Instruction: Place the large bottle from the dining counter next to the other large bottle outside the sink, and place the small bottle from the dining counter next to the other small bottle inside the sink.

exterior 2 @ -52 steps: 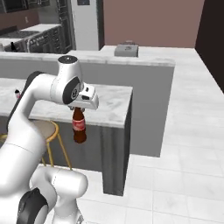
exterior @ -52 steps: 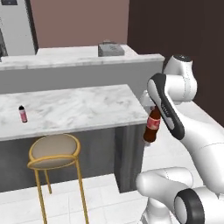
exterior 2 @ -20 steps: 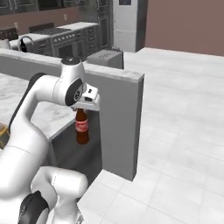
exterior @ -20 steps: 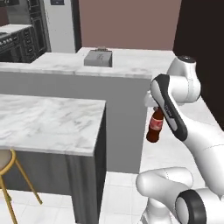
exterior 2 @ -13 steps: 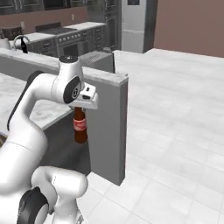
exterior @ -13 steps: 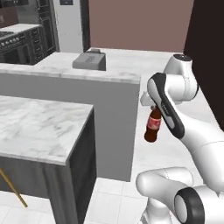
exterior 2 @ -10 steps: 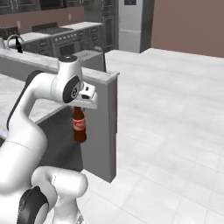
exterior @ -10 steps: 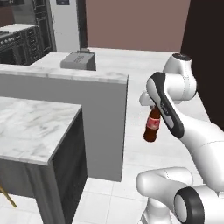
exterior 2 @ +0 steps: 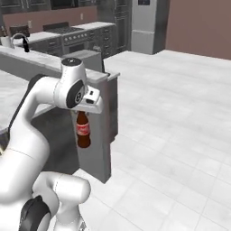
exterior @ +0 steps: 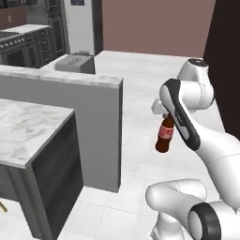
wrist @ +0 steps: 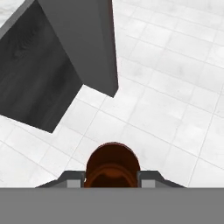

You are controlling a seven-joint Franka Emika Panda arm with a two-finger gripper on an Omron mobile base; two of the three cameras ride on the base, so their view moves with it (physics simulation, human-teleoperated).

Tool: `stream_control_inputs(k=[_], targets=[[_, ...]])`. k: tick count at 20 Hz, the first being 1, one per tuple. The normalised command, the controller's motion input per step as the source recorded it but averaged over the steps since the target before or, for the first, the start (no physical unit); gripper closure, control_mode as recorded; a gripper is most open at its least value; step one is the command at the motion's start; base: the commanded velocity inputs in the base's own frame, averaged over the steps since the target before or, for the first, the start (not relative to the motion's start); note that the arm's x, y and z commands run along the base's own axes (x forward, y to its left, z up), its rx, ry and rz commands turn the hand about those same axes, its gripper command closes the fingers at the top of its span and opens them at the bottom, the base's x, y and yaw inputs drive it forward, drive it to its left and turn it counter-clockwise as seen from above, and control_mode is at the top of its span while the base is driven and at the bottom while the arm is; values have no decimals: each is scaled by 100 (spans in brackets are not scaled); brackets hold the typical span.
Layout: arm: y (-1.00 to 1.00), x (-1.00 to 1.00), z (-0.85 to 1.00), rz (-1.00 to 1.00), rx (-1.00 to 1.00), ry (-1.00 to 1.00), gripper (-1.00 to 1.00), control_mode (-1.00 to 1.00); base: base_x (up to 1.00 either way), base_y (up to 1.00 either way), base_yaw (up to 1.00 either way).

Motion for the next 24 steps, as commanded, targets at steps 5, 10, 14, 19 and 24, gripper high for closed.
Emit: stream_control_inputs(k=[5, 10, 14, 19, 24], targets=[[0, 0, 0, 0, 0, 0, 100, 100, 45, -73, 13], [0, 0, 0, 0, 0, 0, 100, 100, 79, -80, 1], [0, 0, 0, 0, 0, 0, 100, 100, 86, -75, 0], [0, 0, 0, 0, 0, 0, 100, 100, 97, -45, 8], [0, 0, 0, 0, 0, 0, 100, 100, 100, -48, 18]])
